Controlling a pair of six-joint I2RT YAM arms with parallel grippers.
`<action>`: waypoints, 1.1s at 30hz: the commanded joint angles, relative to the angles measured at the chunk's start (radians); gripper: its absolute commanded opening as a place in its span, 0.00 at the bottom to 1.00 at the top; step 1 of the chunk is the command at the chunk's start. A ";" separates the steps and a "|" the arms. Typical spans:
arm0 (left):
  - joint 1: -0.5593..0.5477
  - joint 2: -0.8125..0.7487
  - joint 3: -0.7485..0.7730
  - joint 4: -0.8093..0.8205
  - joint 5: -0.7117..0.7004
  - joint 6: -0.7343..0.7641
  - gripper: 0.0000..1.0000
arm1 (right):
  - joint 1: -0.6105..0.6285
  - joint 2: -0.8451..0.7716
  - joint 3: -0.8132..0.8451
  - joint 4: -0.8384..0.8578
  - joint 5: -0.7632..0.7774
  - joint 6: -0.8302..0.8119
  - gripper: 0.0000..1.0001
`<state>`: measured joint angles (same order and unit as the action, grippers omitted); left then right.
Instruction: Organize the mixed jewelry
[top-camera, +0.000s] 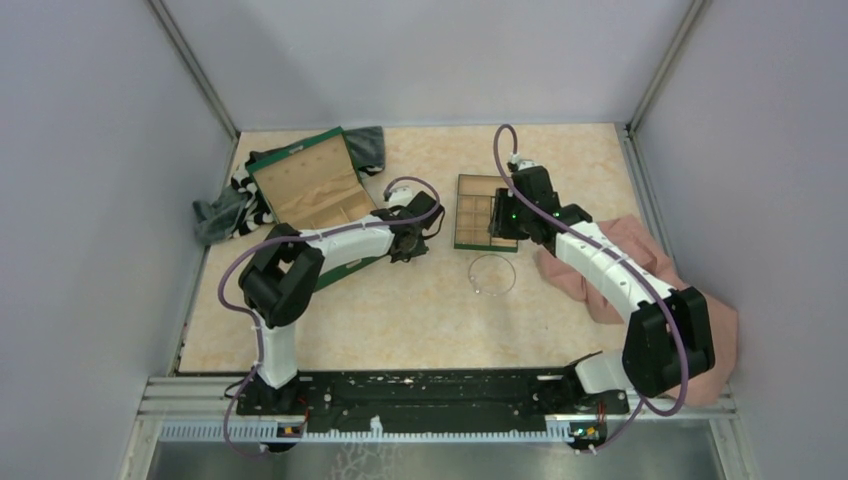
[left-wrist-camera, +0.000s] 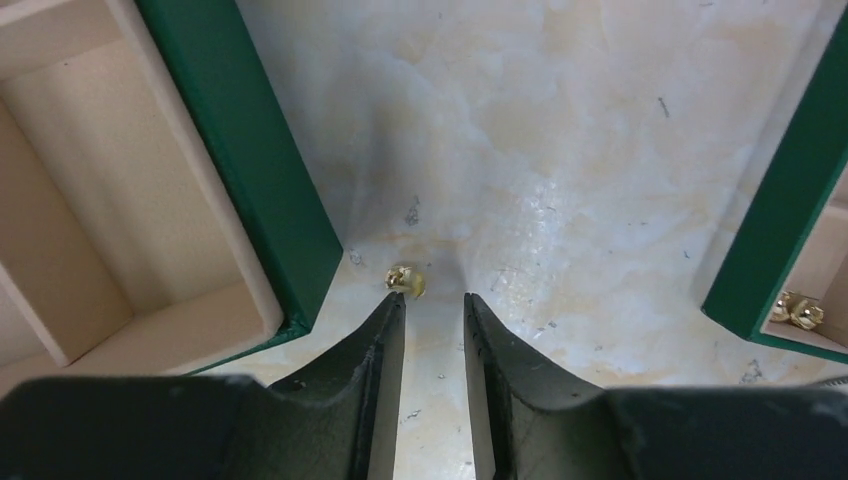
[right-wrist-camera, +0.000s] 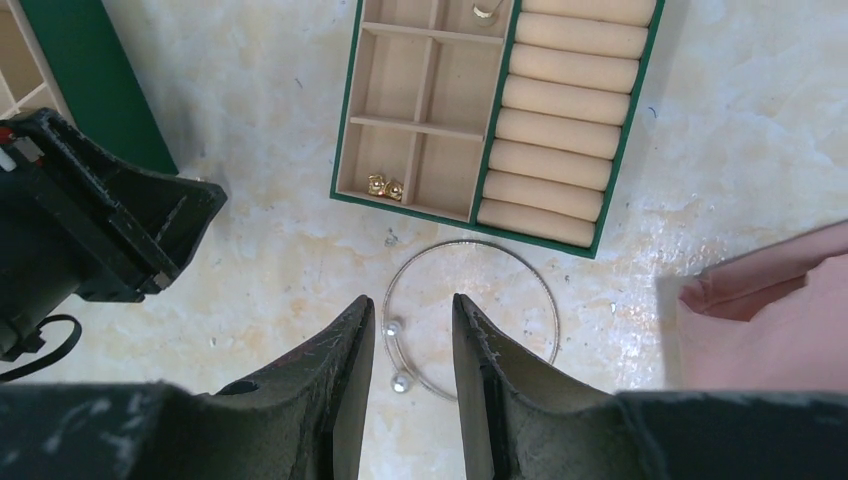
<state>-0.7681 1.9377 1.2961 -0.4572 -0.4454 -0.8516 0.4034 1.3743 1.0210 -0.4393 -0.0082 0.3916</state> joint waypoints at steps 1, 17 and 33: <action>-0.005 0.018 0.024 -0.055 -0.044 -0.090 0.33 | 0.006 -0.049 0.009 -0.003 0.013 -0.034 0.35; -0.007 -0.085 0.011 -0.057 -0.021 0.065 0.51 | 0.009 -0.059 -0.021 0.020 -0.056 -0.028 0.34; 0.156 -0.720 -0.087 -0.265 0.044 0.207 0.66 | 0.338 0.408 0.370 -0.059 0.003 -0.336 0.51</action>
<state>-0.6945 1.2827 1.2327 -0.5816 -0.4042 -0.6567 0.7029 1.6760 1.2655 -0.4961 0.0162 0.1726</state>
